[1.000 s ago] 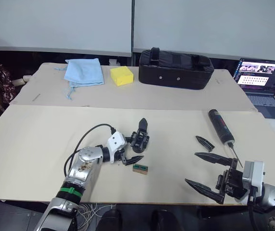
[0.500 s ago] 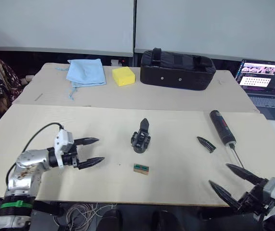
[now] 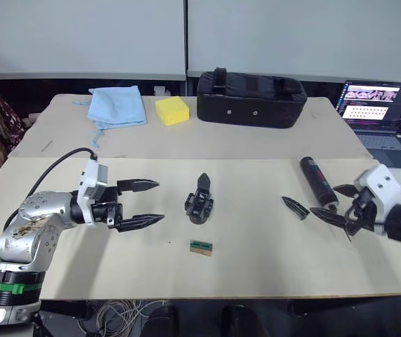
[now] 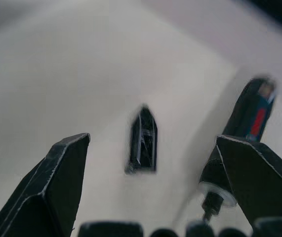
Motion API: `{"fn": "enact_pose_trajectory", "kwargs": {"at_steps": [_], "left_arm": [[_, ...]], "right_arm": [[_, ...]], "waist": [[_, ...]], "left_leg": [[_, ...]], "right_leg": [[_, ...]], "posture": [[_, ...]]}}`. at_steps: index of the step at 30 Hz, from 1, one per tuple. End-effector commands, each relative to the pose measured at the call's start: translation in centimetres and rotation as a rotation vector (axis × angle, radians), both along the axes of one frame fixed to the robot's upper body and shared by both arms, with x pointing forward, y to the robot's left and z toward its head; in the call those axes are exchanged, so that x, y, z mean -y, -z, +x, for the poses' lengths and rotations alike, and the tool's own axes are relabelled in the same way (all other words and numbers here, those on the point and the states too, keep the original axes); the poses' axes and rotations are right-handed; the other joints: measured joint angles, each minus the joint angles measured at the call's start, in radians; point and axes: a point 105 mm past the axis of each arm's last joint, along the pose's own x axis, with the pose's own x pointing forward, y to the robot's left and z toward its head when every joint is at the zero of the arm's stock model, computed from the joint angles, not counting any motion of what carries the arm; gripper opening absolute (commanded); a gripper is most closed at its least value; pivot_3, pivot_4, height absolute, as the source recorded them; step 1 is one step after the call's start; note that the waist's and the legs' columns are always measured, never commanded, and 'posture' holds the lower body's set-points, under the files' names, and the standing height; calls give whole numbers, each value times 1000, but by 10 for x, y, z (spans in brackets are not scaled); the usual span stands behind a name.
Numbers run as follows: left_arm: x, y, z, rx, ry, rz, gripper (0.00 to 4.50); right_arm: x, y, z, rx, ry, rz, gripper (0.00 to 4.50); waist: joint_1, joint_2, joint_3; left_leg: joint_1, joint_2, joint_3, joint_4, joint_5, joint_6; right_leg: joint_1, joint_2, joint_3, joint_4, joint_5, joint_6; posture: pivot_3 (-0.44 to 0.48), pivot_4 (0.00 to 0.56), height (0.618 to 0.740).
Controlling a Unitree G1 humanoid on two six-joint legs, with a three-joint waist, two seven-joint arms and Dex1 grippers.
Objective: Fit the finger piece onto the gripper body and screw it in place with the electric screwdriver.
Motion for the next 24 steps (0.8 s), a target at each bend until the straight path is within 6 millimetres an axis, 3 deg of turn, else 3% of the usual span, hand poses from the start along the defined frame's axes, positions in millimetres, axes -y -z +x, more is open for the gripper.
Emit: {"fn": "enact_pose_trajectory", "kwargs": {"at_steps": [1, 10, 16, 19, 24], "left_arm": [[11, -8, -8, 36, 33, -10, 4419], [14, -12, -9, 41, 33, -7, 4419], [15, -9, -15, 26, 29, -6, 4419], [16, -9, -16, 27, 25, -7, 4500], [15, -11, -12, 32, 10, -18, 4500]], "right_arm": [[4, 11, 6, -166, -38, 8, 4500], [2, 42, 43, -324, -88, -108, 4500], [-4, 54, 50, -389, -111, -118, 4500], [-3, 61, 46, -444, -124, -151, 3726], [-14, 61, 42, -450, -170, -125, 2040]], "waist": [[4, 0, 0], [3, 0, 0], [0, 0, 0], [0, 0, 0], [1, 0, 0]], "left_leg": [[-1, 0, 0, 0, 0, 0], [-4, 1, 1, 1, 0, 0], [-6, 0, 1, 2, 0, 0], [-6, 1, 1, 2, 0, 0], [-6, 1, 1, 2, 0, 0]], "right_leg": [[-1, 0, 0, 0, 0, 0], [-6, 3, 3, 2, 1, 0], [-7, 4, 4, 2, 2, 1], [-7, 4, 3, 3, 2, 1], [-7, 4, 3, 3, 1, 1]], "posture": [[0, 150, 740], [0, 150, 740], [0, 150, 740], [0, 150, 740], [0, 150, 740]]}}
